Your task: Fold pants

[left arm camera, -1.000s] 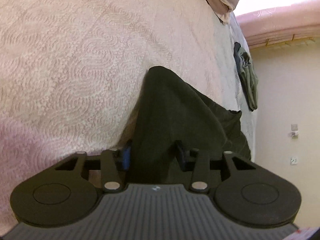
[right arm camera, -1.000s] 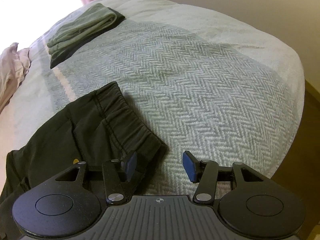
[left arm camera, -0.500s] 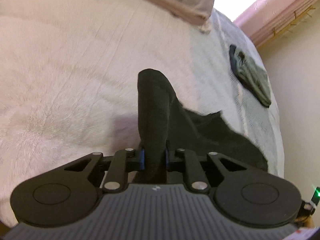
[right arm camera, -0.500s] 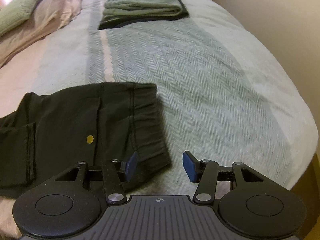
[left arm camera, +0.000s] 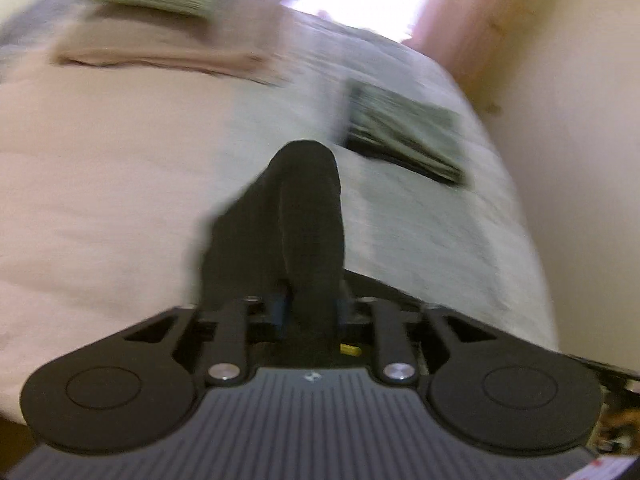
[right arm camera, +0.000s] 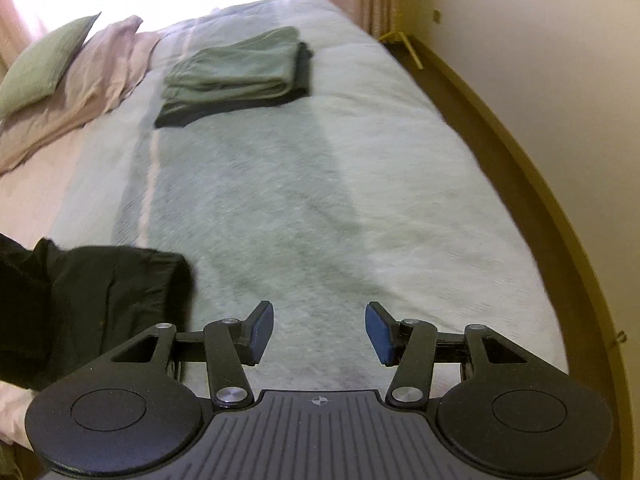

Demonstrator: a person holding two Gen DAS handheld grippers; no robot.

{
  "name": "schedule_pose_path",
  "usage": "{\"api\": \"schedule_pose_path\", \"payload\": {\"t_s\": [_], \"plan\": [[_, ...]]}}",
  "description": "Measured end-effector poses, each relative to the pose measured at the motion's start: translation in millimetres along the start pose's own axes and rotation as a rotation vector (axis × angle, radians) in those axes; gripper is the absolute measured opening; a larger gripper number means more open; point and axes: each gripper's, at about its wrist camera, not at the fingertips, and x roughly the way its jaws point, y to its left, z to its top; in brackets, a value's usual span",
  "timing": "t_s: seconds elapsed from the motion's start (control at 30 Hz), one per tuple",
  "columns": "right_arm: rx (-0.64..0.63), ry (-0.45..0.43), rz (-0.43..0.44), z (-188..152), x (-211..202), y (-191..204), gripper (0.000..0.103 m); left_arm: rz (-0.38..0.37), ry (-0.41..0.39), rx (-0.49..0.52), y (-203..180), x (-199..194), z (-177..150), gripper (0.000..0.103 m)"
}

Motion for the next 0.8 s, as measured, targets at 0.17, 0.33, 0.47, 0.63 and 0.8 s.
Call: {"api": "schedule_pose_path", "payload": {"t_s": [0.17, 0.33, 0.47, 0.63, 0.8], "plan": [[0.025, 0.027, 0.02, -1, 0, -19, 0.048, -0.084, 0.076, 0.115, -68, 38, -20, 0.032], [0.059, 0.064, 0.097, -11, 11, -22, 0.048, 0.038, 0.097, 0.036, -22, 38, -38, 0.033], [0.1, 0.077, 0.255, -19, 28, -3, 0.048, 0.175, 0.115, -0.052, 42, 40, -46, 0.033], [0.162, 0.083, 0.481, -21, 73, 40, 0.048, 0.227, 0.127, -0.082, 95, 52, -54, 0.033], [0.232, 0.107, 0.597, -25, 113, 79, 0.048, 0.201, 0.147, -0.07, 126, 77, -53, 0.033]]}}
